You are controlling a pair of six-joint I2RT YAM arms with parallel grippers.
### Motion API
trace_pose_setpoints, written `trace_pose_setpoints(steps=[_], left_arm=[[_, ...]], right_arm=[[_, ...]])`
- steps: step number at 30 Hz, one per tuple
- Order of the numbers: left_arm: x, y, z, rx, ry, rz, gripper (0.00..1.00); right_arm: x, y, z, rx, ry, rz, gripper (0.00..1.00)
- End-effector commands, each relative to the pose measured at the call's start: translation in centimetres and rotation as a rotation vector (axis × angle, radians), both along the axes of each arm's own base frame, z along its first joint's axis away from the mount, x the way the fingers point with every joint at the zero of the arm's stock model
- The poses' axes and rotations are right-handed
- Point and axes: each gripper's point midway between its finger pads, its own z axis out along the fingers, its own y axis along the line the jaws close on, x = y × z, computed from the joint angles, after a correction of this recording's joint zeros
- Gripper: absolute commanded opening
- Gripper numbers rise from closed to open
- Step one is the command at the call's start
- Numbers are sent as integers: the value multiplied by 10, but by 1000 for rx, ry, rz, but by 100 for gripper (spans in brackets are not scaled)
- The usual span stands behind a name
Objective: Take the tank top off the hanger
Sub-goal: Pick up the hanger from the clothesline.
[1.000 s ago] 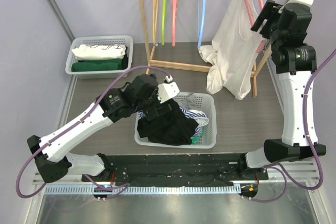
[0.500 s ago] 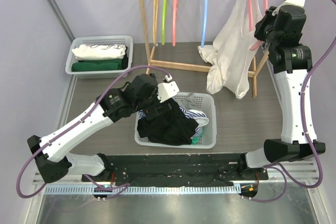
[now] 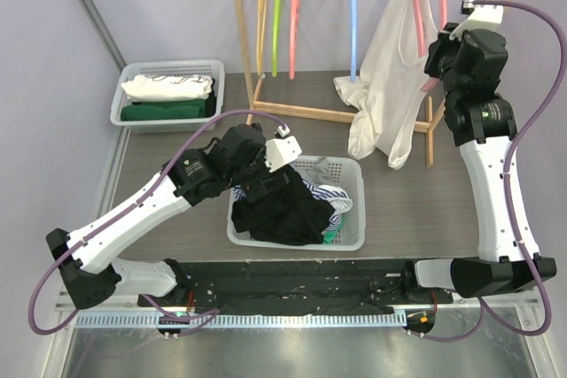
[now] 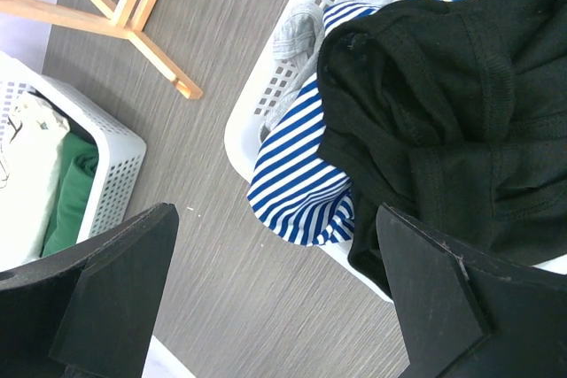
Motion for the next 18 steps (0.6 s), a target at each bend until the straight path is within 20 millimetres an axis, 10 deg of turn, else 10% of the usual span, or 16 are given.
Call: trace_pose_setpoints(steps=[1, 18], left_arm=[[6, 1, 11, -36, -43, 16, 99], [9, 2, 9, -24, -48, 25, 99]], right_arm=[[-25, -8, 104, -51, -373, -31, 1], [-40, -30, 135, -68, -534, -160, 1]])
